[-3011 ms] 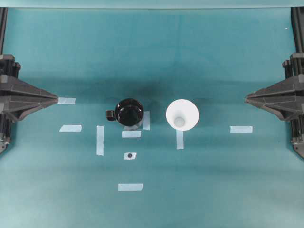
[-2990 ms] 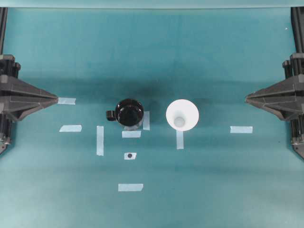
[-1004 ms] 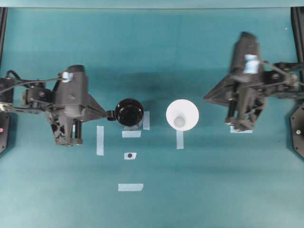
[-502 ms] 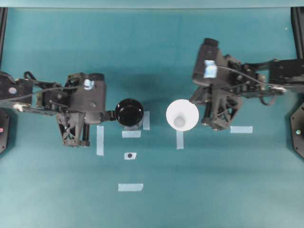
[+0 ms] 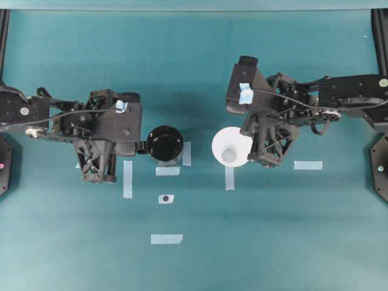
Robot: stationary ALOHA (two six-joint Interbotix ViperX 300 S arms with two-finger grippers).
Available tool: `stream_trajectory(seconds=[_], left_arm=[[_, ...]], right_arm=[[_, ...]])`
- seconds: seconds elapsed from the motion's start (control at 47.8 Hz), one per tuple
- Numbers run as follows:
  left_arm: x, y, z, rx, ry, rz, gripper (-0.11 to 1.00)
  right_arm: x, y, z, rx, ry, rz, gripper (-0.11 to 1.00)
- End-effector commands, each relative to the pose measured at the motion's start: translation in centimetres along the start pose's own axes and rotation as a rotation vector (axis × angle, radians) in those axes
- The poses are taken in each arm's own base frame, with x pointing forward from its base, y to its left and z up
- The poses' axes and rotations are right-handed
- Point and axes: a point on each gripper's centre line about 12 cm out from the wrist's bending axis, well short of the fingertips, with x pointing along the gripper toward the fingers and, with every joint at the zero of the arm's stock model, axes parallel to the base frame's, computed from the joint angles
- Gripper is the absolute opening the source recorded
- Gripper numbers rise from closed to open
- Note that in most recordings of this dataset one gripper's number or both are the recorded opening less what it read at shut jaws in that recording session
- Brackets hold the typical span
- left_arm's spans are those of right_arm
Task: Holding the cup holder with the left arm, the right arm places the cup into the cup holder.
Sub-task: 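Lower left gripper to the holder handle and right gripper over the cup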
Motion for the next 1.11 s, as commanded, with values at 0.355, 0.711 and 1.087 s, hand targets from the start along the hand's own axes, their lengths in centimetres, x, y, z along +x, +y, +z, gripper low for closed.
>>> stream_trajectory(seconds=[0.355, 0.711, 1.087], left_arm=[[-0.6, 0.5, 1.2, -0.005, -0.033, 0.01, 0.03], [-0.6, 0.7, 1.1, -0.011, -0.032, 0.016, 0.03], [-0.8, 1.1, 1.0, -0.019, -0.046, 0.024, 0.03]], right_arm=[[-1.0, 0.1, 1.1, -0.006, -0.047, 0.005, 0.01], [-1.2, 0.1, 1.3, -0.006, -0.053, 0.005, 0.03], [-1.4, 0.2, 1.5, -0.01, -0.056, 0.007, 0.2]])
